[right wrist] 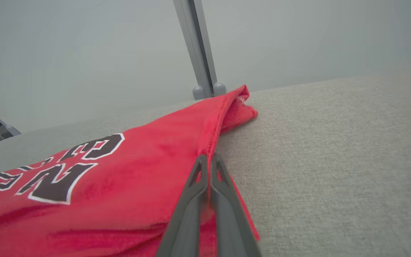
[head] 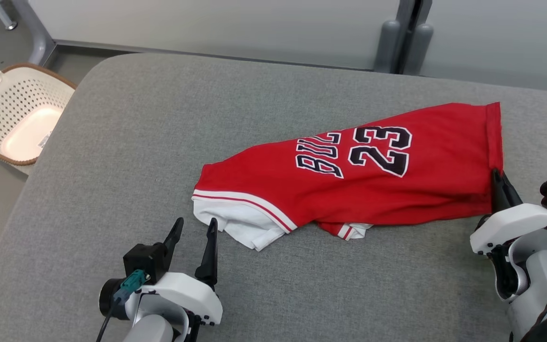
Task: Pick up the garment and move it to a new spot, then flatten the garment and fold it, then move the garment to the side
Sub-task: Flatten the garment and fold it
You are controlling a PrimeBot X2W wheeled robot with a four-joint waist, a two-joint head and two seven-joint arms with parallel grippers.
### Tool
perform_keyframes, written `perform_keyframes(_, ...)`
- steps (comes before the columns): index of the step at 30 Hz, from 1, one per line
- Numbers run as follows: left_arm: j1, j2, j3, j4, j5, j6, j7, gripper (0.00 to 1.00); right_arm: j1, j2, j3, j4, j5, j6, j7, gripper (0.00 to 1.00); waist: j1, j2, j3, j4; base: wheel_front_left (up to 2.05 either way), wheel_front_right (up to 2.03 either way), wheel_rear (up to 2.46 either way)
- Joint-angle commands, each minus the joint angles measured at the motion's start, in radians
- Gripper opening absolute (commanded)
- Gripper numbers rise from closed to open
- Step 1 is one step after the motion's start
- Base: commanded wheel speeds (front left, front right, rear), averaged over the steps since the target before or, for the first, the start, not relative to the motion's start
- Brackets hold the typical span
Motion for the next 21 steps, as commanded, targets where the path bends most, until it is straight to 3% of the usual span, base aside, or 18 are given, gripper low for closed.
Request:
perform_keyframes(1,0.014,0.006,0.004,0.003,-0.003,0.001,-0.005,1.0,0.019,-0.006,0.007,-0.013,0.011,0.0,-0.009,0.0,0.0,0.0,-0.028,-0.024,0.0,0.0,0.0)
perform_keyframes(10,0.07,0.005,0.012,0.009,-0.008,0.012,-0.006,1.0,0.187,-0.036,0.104,-0.211,0.109,0.0,0.081,0.0,0.0,0.0,-0.135,-0.126,0.0,0.0,0.0)
perform_keyframes(16,0.109,0.002,0.012,0.004,-0.017,0.017,-0.006,1.0,0.346,-0.071,0.105,-0.452,0.165,0.0,0.228,0.0,0.0,0.0,-0.177,-0.179,0.0,0.0,0.0)
perform_keyframes(21,0.115,-0.001,0.003,-0.008,-0.015,0.019,-0.006,1.0,0.427,-0.087,0.055,-0.682,0.145,0.0,0.34,0.0,0.0,0.0,-0.171,-0.186,0.0,0.0,0.0)
